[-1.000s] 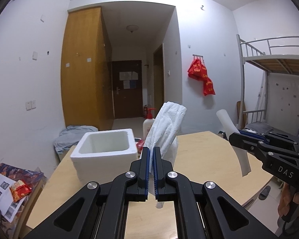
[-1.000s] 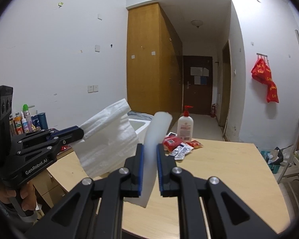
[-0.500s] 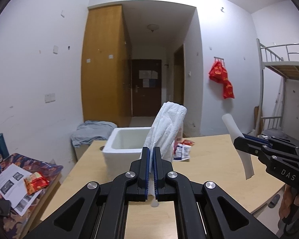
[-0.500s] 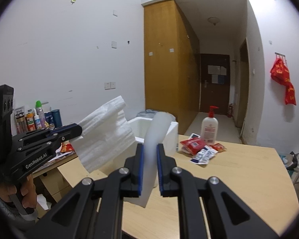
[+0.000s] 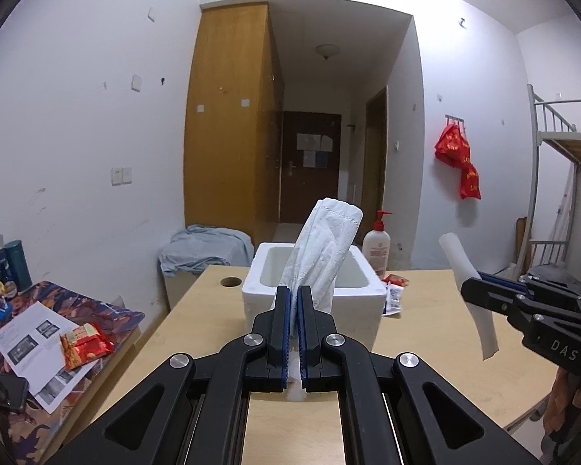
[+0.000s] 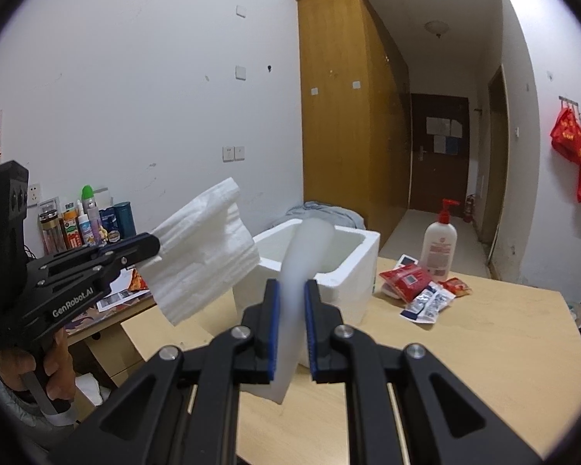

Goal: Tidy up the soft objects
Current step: 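Carry the tissues and white strip in both grippers over the white foam box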

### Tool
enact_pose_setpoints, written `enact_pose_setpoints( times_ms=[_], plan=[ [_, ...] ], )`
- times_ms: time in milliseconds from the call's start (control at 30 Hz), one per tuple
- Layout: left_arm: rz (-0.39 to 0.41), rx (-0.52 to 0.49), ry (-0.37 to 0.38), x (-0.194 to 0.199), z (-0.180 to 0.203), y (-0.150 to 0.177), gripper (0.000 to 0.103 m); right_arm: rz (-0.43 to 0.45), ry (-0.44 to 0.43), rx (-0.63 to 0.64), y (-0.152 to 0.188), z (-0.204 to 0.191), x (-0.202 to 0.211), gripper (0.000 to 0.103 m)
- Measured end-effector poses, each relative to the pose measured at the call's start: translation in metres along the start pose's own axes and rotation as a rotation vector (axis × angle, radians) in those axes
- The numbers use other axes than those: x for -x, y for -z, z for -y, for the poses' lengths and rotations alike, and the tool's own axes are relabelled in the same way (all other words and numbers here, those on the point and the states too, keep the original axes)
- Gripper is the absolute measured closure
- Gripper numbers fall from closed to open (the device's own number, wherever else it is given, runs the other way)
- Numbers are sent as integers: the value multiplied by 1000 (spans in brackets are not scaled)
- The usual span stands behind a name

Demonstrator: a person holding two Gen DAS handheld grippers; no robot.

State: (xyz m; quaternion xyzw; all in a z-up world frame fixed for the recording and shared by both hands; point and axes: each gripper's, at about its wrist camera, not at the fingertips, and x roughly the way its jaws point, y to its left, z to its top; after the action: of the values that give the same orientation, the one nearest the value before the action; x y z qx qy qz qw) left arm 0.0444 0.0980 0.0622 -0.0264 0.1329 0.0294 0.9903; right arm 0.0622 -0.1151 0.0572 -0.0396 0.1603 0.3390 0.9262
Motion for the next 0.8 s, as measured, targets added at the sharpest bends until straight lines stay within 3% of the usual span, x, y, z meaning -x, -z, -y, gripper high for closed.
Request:
enact_pose_setpoints(
  times_ms=[800],
  plan=[
    [-48, 14, -13, -80, -19, -40, 99, -38, -26, -12, -47, 22, -65, 88]
  ],
)
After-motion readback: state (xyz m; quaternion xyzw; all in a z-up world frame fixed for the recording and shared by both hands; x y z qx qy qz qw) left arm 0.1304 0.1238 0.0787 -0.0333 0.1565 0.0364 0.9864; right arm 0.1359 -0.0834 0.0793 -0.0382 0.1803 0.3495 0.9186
